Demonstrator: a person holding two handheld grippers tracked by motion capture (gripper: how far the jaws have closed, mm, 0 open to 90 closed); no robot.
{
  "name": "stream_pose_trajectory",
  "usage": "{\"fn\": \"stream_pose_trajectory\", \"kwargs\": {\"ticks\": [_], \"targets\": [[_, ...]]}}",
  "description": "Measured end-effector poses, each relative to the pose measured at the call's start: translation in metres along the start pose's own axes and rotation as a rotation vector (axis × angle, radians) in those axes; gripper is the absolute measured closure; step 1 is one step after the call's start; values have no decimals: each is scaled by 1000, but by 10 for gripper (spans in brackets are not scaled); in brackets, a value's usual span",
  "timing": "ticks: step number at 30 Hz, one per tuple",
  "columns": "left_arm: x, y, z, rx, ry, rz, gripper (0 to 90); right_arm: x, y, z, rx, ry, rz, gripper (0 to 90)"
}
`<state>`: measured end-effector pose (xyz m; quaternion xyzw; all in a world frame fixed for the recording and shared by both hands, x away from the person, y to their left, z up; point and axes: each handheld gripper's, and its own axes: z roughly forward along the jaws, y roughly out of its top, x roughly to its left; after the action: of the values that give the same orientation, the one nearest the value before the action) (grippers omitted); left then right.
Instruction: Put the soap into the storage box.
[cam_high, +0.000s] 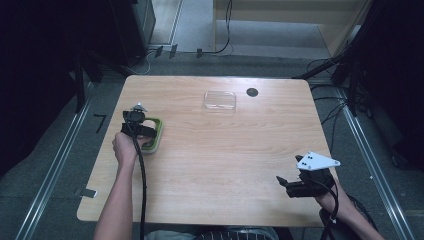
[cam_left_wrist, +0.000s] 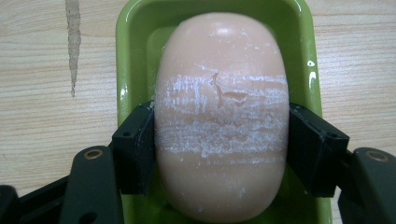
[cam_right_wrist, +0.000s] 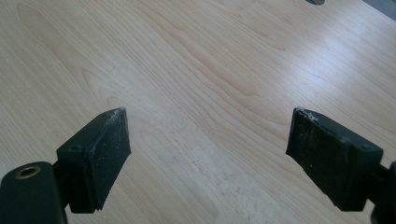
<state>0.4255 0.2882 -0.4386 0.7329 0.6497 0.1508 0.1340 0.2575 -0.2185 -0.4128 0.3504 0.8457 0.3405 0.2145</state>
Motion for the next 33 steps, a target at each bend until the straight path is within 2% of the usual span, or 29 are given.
{"fn": "stream_pose_trajectory", "kwargs": {"ticks": [9, 13, 15, 18, 22, 27, 33], "targets": [[-1, 3, 0, 16, 14, 6, 326, -1, -1, 0, 1, -1, 1, 134], [-3, 5, -3, 16, 34, 14, 316, -3, -1, 2, 1, 3, 3, 134], [-4, 7, -6, 11, 49, 21, 298, -3, -1, 2, 0, 5, 3, 134], [-5, 8, -10, 20, 70, 33, 213, -3, -1, 2, 0, 5, 5, 134], [-2, 8, -17, 27, 64, 35, 175, -3, -1, 2, 4, 5, 4, 134], [-1, 7, -25, 52, 59, 54, 136, -3, -2, 0, 2, 0, 10, 134], [-4, 4, -36, 121, 68, 107, 57, -2, -3, -2, -3, -4, 13, 134]]}}
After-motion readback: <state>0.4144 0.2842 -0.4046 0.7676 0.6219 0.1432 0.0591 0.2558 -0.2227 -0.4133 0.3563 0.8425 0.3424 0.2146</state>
